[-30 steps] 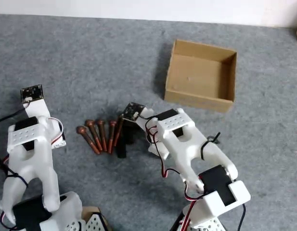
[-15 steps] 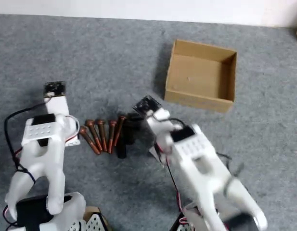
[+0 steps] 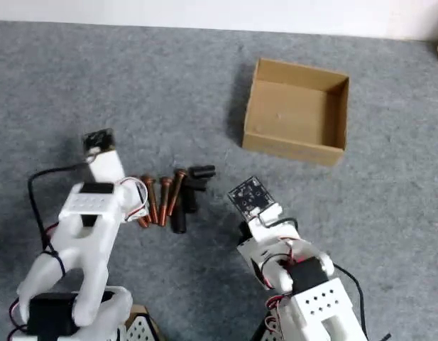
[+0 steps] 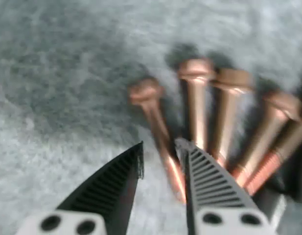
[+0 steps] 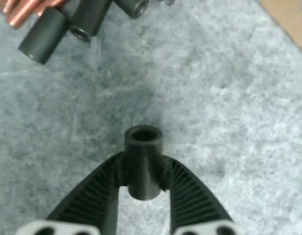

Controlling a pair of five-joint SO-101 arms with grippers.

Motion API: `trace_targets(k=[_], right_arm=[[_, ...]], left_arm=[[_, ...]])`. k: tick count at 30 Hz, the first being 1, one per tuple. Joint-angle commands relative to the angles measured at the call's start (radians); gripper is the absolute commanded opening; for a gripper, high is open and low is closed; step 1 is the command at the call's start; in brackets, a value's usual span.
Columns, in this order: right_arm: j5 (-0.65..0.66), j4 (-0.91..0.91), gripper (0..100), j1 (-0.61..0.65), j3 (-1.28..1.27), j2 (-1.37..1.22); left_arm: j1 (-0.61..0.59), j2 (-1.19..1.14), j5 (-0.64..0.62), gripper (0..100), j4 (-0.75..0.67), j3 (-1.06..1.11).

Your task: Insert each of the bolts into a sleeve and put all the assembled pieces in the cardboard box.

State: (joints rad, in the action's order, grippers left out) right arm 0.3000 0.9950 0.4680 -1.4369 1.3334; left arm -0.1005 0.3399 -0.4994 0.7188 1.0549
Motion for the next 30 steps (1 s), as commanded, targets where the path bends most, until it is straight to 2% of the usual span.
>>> trace_targets(k=[1, 6, 12, 15, 20, 26, 30], right_arm=[[-0.003, -0.045, 0.5, -0.016, 0.004, -0.016], [0.002, -0.088, 0.5, -0.016, 0.004, -0.09], [0.044, -0.171, 0.5, -0.016, -0.025, -0.16], [0.044, -0.177, 0.5, -0.016, -0.027, -0.179], [0.044, -0.177, 0.5, -0.016, -0.027, -0.18], [0.044, -0.177, 0.5, -0.016, -0.027, -0.18], [0.044, -0.177, 0.5, -0.016, -0.027, -0.18]], left_arm=[[-0.008, 0.022, -0.094, 15, -0.086, 0.004], [-0.028, 0.024, -0.107, 15, -0.091, -0.007], [-0.053, 0.021, -0.201, 15, -0.091, -0.039], [-0.053, 0.015, -0.209, 15, -0.087, -0.031], [-0.073, -0.166, -0.209, 15, -0.083, -0.114], [-0.074, -0.392, -0.238, 15, 0.19, -0.361], [-0.076, -0.478, -0.242, 14, 0.293, -0.455]])
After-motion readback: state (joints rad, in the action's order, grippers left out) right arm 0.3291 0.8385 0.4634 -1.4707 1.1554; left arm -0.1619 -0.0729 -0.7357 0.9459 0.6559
